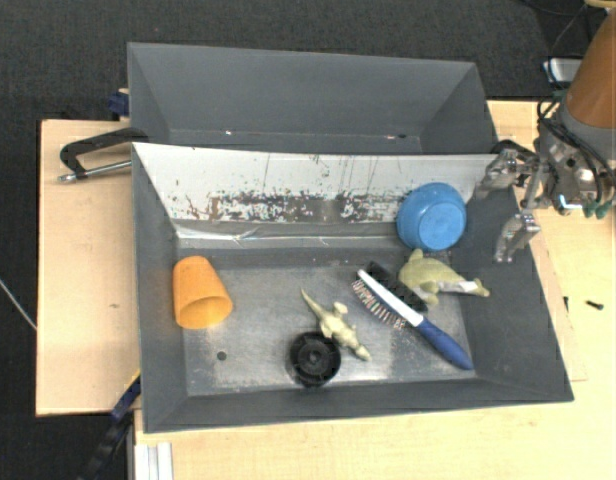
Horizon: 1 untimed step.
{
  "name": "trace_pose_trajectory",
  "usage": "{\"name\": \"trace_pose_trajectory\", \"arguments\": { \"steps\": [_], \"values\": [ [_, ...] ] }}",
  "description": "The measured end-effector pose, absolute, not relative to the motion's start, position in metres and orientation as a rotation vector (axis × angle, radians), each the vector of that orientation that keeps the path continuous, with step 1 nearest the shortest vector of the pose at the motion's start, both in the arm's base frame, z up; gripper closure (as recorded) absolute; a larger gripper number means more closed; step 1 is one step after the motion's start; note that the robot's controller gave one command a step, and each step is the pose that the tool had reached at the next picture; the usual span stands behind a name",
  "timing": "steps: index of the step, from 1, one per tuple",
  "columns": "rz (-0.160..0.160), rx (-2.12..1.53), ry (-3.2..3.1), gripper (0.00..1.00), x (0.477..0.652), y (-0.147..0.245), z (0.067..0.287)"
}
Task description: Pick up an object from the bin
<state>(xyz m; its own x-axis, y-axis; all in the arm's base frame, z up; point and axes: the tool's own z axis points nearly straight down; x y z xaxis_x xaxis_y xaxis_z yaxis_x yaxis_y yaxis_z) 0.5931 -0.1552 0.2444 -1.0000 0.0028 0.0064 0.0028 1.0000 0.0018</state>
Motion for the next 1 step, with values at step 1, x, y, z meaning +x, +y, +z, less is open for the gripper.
{"name": "trace_pose_trajectory", "arguments": {
  "steps": [1],
  "values": [
    [-0.007, 0.063, -3.127, 0.00, 0.5680, -0.1301, 0.0885]
  ]
}}
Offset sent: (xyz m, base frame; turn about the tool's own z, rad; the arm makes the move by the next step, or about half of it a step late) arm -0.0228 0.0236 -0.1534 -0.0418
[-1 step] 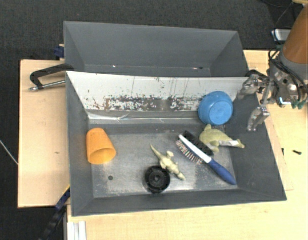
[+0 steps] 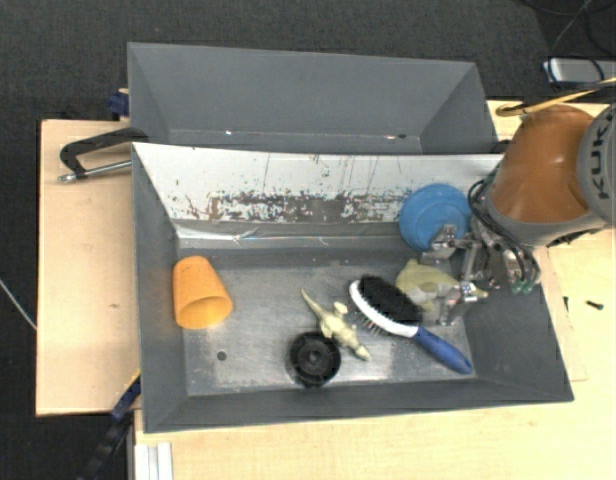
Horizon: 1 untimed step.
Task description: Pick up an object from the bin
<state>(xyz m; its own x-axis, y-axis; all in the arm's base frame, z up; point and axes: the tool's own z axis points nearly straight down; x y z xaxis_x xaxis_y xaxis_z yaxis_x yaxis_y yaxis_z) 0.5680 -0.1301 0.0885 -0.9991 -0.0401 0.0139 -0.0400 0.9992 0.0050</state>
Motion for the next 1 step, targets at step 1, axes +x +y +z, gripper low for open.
{"name": "trace_pose_trajectory", "arguments": {
  "steps": [1],
  "values": [
    [-0.001, 0.061, -3.141, 1.00, 0.5712, -0.1308, 0.0920]
  ]
}}
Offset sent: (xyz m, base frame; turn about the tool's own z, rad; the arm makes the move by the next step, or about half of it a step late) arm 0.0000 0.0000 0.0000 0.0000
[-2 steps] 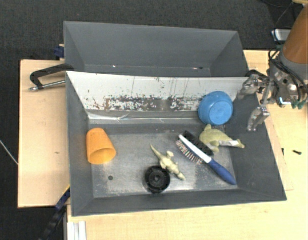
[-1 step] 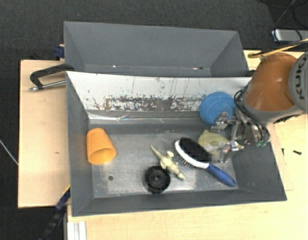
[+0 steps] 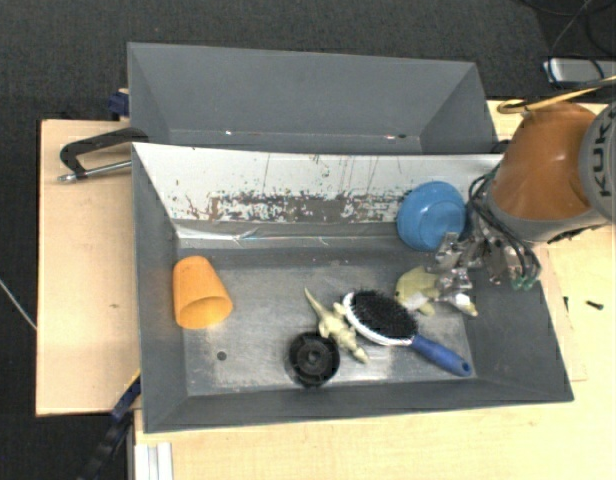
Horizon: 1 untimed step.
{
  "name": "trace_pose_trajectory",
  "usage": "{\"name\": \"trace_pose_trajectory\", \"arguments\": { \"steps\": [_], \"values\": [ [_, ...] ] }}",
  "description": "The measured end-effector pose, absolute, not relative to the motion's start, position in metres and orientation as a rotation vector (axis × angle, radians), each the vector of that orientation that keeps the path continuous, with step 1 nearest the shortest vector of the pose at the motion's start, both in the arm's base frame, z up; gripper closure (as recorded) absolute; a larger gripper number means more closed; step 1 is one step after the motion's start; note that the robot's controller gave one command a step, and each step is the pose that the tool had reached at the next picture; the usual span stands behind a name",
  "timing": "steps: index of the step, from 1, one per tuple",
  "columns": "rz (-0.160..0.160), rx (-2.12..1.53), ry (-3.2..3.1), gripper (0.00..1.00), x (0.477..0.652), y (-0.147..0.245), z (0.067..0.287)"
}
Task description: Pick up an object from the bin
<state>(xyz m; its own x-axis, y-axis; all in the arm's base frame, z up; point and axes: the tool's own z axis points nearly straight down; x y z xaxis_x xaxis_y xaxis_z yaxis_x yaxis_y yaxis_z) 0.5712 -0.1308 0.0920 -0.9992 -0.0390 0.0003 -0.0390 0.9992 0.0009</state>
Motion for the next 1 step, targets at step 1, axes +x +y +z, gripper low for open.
{"name": "trace_pose_trajectory", "arguments": {
  "steps": [1],
  "values": [
    [0.005, 0.089, -3.157, 1.00, 0.5742, -0.1175, 0.2137]
  ]
}}
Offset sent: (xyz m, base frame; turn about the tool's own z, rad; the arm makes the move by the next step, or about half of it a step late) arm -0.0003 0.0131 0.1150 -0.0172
